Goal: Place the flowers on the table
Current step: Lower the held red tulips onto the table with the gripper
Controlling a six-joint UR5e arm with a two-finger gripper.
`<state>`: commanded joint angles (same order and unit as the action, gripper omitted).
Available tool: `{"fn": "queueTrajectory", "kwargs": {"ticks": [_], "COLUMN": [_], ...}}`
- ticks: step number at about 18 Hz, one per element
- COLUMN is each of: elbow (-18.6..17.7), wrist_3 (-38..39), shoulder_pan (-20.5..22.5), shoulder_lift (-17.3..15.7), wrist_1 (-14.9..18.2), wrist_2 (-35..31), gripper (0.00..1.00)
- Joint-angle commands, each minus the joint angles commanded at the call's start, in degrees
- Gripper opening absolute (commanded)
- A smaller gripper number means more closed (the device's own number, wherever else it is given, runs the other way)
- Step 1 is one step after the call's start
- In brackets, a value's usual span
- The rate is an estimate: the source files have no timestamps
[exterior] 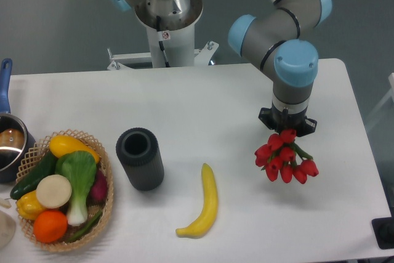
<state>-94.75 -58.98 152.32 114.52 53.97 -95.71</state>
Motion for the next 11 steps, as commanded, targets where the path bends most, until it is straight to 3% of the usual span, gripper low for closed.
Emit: {"fn": "queueTrajectory", "kwargs": {"ticks": [1, 5, 6, 11], "elbow": [-0.2, -1.4, -1.7, -2.0], "wrist_3": [0.0, 0.1, -0.3, -0.6], "shoulder_pan": [0.0, 0.2, 0.1, 0.2], "shoulder_lift": [0.1, -0.4, -0.4, -0.5], "wrist_1": [-0.6, -1.2, -2.0, -3.3], "wrist_2": [0.1, 0.4, 0.4, 0.1], "gripper": [0.32, 0.55, 1.0, 1.0]}}
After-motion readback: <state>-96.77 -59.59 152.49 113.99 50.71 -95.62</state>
